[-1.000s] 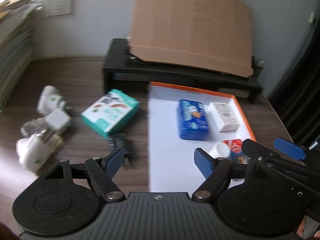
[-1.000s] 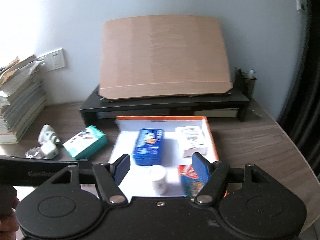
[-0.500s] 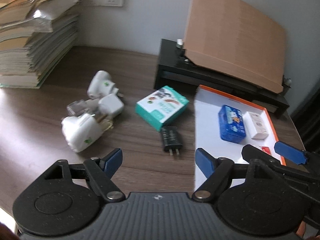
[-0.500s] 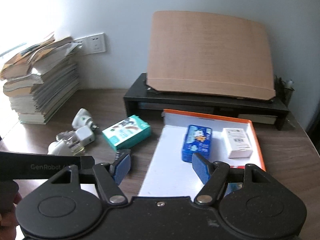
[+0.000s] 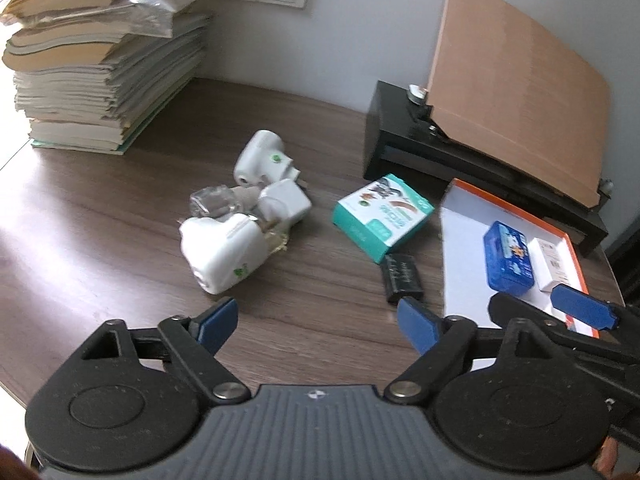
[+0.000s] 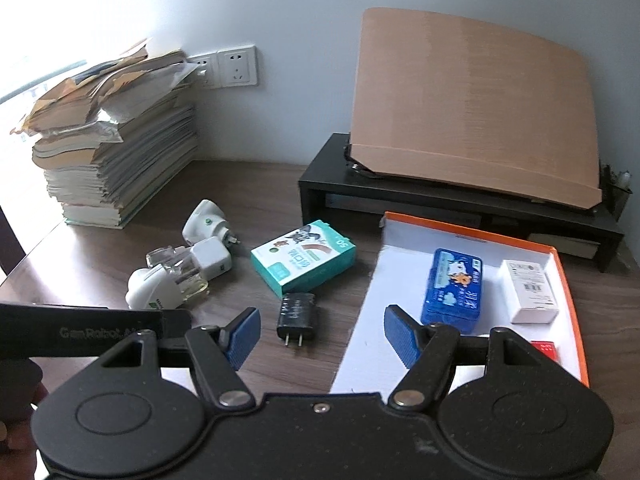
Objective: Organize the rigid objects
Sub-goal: 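Move the left tool to the white plug diffuser while the right tool reaches the black charger, then grasp the white glass-bulb diffuser with the left tool while the right tool grasps the black charger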
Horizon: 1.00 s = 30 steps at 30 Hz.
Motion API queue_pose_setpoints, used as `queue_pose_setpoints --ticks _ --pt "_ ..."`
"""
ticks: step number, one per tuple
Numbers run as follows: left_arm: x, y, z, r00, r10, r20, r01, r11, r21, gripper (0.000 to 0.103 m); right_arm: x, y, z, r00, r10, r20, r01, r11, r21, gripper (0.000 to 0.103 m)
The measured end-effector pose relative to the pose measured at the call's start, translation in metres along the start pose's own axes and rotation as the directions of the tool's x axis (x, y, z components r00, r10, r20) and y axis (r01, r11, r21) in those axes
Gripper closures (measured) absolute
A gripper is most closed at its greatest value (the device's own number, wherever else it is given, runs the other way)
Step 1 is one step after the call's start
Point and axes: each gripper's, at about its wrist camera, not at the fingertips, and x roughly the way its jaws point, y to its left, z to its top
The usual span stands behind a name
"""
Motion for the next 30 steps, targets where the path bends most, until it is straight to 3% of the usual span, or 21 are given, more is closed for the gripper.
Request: queue_pose_setpoints --ticks 8,16,26,30 --pt "0.020 0.037 0.005 0.996 0.088 0.007 -0.088 0.995 -0.037 0.004 0.014 -0.004 0.005 1.000 0.003 -0.016 -0.003 1.000 0.012 0.021" --pt "0.055 0.064 0.015 0.994 0.112 0.010 -0.112 0.994 -0.018 0.000 0.029 -0.015 0.003 0.998 -0.025 -0.052 0.027 0.999 0.045 0.022" --pt "0.101 0.065 0.027 0.996 0.092 0.013 -0.093 0.993 0.069 0.000 0.044 -0.029 -0.002 0.992 -0.074 -0.106 0.083 0.993 0.089 0.022" --pt "0.105 0.062 0.027 0.997 0.056 0.044 -0.060 0.995 0.083 0.008 0.049 -0.027 -0.004 0.989 -0.081 -0.124 0.091 0.993 0.080 0.021"
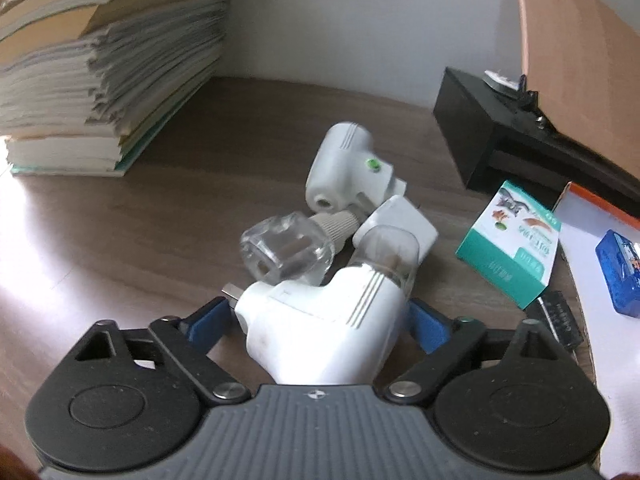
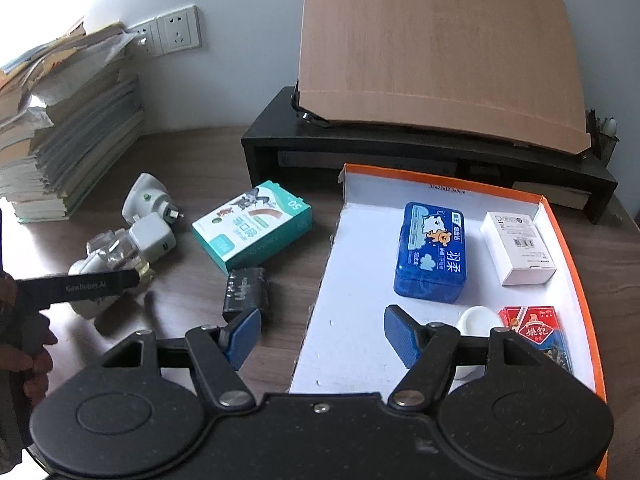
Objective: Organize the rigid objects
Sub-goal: 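Grasp the white glass-bulb diffuser with the left tool while the right tool grasps the black charger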
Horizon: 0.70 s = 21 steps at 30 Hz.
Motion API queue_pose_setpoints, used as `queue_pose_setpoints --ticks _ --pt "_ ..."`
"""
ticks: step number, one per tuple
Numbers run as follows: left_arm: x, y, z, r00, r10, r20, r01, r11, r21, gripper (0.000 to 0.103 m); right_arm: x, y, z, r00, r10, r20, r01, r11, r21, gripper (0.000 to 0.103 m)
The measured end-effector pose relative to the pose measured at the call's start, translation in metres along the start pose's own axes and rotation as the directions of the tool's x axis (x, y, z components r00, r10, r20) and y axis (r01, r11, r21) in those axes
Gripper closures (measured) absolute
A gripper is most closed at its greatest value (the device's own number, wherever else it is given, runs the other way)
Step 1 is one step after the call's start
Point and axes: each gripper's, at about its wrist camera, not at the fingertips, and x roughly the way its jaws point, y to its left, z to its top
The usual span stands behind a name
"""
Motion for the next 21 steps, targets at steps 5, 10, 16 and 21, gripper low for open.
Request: queue_pose_setpoints --ticks 5,10,16,21 --pt "-0.009 0.000 -0.004 0.999 -0.033 0.026 0.033 0.999 -0.006 0.010 0.006 0.004 0.002 1.000 0.011 -0.007 -0.011 1.000 -0.005 0.021" --pt "-0.025 0.001 -0.010 0.998 -0.062 0.034 0.063 0.997 -0.039 0.011 0.017 0.014 0.011 0.999 0.049 0.000 -0.048 0.998 -0.039 0.021" --pt "-0.047 0.010 -0.013 0.996 -0.073 0.051 0.077 0.992 -0.098 0.012 0.036 0.031 0.025 0.994 0.111 -0.015 -0.111 0.993 -0.040 0.021" --pt "-0.065 0.018 -0.015 0.995 -0.059 0.079 0.069 0.989 -0.132 0.012 0.049 0.039 0.027 0.992 0.124 -0.030 -0.126 0.990 -0.066 0.021"
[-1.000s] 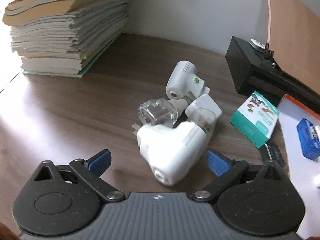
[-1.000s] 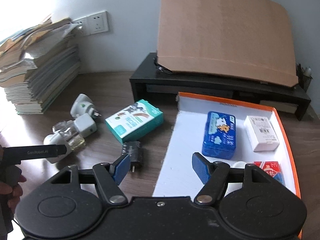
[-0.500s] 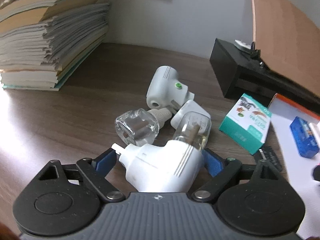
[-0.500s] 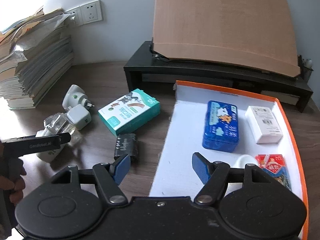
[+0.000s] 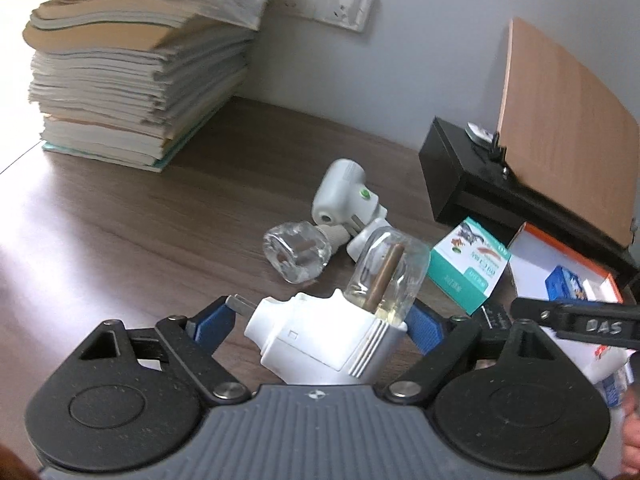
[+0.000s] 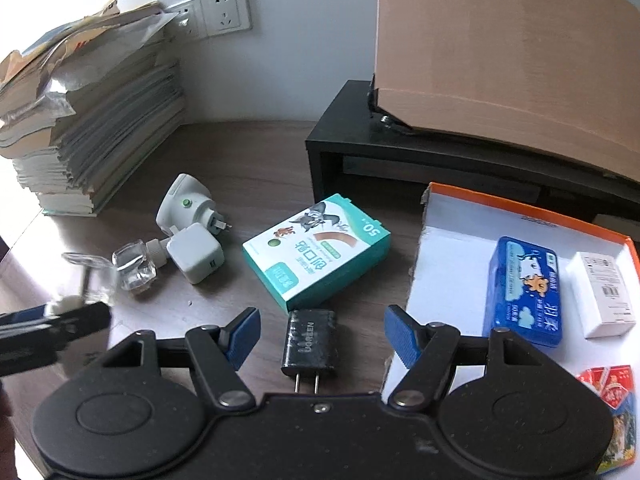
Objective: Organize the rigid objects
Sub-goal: 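Grasp the white glass-bulb diffuser with the left tool while the right tool grasps the black charger, then carry the diffuser and black charger over the white box with both tools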
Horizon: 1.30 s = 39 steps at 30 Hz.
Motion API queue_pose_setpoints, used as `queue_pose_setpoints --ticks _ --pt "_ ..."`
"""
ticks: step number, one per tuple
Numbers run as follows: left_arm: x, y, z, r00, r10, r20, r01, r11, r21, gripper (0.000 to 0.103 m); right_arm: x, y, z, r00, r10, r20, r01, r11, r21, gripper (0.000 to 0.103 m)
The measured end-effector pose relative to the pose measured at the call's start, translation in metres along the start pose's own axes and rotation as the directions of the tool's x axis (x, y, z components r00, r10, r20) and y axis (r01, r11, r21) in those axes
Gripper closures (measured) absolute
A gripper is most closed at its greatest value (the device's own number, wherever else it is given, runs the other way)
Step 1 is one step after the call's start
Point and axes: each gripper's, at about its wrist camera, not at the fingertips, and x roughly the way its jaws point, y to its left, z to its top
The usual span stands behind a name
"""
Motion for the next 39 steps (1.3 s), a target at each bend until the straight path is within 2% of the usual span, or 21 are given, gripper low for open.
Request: queue_pose_setpoints --ticks 3,10,11,13,16,23,29,33,39 --pt "-0.009 0.004 -0.001 1.000 0.002 0.010 -0.001 1.000 -0.023 0.012 0.006 0.000 -0.002 1.000 0.018 -0.020 -0.019 1.000 -0.004 0.021" --pt "-0.018 0.004 -0.003 1.000 0.001 0.023 0.000 0.999 -0.046 0.011 0.027 0.009 -0.013 0.997 -0.001 -0.082 -0.005 0.997 -0.079 0.024" --pt "-0.018 0.004 -0.003 1.000 -0.001 0.024 0.002 0.999 -0.050 0.011 0.031 0.010 -0.014 0.996 -0.007 -0.087 -0.001 0.996 -0.089 0.027" --pt "-0.020 0.002 -0.003 1.000 -0.002 0.025 0.003 0.999 -0.049 0.011 0.038 0.011 -0.015 0.995 -0.008 -0.102 -0.002 0.995 -0.099 0.048" --pt "-0.021 -0.002 -0.004 1.000 -0.002 0.022 0.003 0.999 -0.042 0.011 0.041 0.012 -0.016 0.996 -0.002 -0.095 -0.008 0.994 -0.112 0.059" --pt "-0.025 -0.018 -0.001 1.000 -0.014 0.023 0.014 1.000 -0.016 0.011 0.013 0.004 -0.015 1.000 -0.013 -0.024 0.011 0.997 -0.081 0.059" --pt "-0.027 -0.044 0.000 0.998 -0.057 0.026 0.056 0.998 0.028 0.011 -0.021 -0.012 -0.013 0.999 -0.026 0.041 0.027 0.999 -0.038 0.059" --pt "-0.028 -0.064 0.000 0.996 -0.090 0.022 0.088 0.994 0.060 0.011 -0.048 -0.028 -0.018 0.995 -0.043 0.086 0.043 0.999 0.003 0.059" --pt "-0.030 -0.098 -0.001 0.988 -0.153 0.015 0.150 0.982 0.111 0.011 -0.089 -0.057 -0.027 0.980 -0.115 0.161 0.105 0.992 0.068 0.059"
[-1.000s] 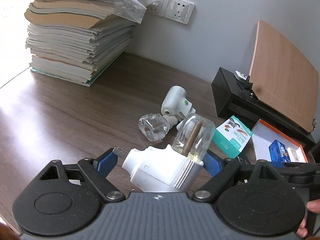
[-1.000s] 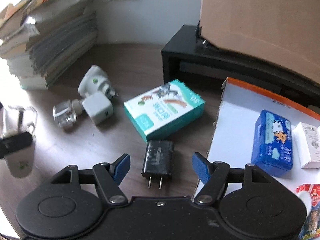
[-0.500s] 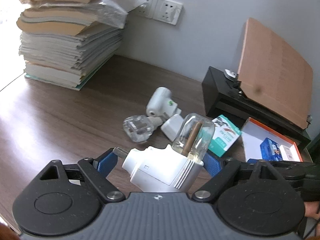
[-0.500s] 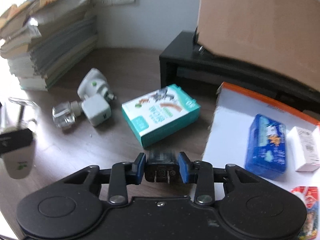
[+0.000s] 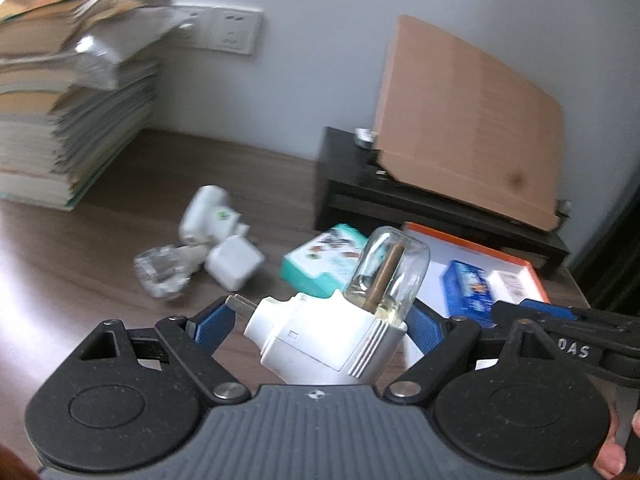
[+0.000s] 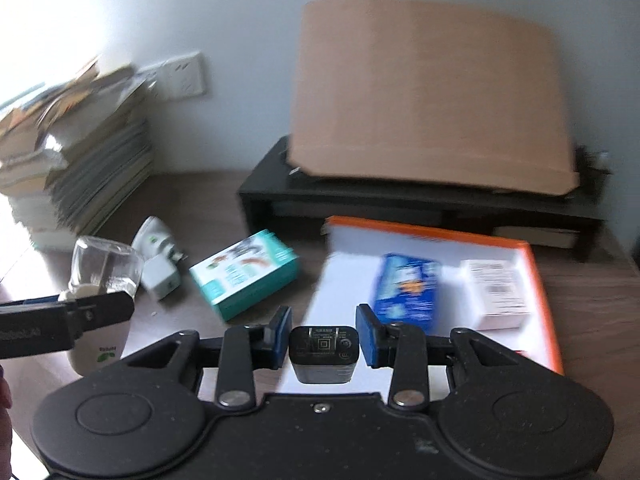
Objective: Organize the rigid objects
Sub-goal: 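Carry the diffuser and black charger over the white box with both tools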
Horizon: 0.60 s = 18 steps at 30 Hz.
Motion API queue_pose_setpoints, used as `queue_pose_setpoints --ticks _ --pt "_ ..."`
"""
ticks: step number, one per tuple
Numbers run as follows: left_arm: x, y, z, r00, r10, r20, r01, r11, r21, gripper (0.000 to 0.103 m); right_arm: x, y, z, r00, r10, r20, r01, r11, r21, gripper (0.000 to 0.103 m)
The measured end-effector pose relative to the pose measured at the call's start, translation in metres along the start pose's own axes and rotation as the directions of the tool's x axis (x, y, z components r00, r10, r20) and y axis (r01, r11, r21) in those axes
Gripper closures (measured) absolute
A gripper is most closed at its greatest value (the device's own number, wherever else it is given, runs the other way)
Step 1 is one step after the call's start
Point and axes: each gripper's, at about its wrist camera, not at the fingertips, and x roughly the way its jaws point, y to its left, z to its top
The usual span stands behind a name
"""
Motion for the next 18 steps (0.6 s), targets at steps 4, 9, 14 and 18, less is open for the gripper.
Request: queue_pose_setpoints --ticks 4,9,14,18 --pt "0.005 -0.027 0.001 0.998 -0.059 -0.010 0.060 0.998 0.036 0.011 -0.023 -0.027 -0.003 0.998 -0.057 0.040 0.056 0.998 0.043 0.059" --pt "0.015 -0.060 0.002 0.991 -0.131 -0.031 0.133 0.988 0.081 0.011 -0.047 -0.058 -0.008 0.989 -0.130 0.066 0.124 0.988 0.093 0.059" --pt "0.024 -0.087 0.002 0.981 -0.189 -0.052 0.194 0.975 0.112 0.011 -0.065 -0.080 -0.012 0.981 -0.176 0.085 0.165 0.978 0.131 0.059" --pt "0.026 -0.103 0.001 0.976 -0.209 -0.058 0.215 0.967 0.136 0.011 -0.074 -0.092 -0.014 0.976 -0.196 0.091 0.181 0.972 0.153 0.059"
